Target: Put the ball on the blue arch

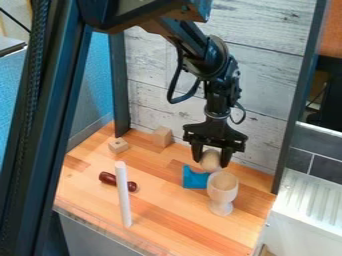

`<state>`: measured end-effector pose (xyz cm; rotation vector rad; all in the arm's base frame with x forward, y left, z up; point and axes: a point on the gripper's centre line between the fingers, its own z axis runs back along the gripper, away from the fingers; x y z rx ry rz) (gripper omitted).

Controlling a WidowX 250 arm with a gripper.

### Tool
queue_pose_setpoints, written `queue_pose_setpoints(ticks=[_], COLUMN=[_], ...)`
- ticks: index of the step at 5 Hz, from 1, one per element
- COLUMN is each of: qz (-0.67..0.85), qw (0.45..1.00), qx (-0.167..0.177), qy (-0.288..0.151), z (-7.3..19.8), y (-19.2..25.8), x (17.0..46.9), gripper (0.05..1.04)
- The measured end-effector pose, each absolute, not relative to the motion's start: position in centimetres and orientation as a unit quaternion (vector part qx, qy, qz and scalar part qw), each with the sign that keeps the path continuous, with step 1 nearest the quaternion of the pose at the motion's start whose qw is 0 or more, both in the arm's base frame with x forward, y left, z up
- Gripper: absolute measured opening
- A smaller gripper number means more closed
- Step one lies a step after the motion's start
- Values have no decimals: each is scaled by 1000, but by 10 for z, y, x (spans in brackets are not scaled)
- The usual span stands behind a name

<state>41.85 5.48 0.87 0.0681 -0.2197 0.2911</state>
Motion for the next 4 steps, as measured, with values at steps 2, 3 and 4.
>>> queue_pose_setpoints(ticks=[2,3,4], qz=[139,130,122], qw=[984,984,986], qx=[36,36,38], qy=[-108,-114,-104], z=[5,3,-7], y=[57,57,65], x=[414,406,394], gripper=[694,694,695])
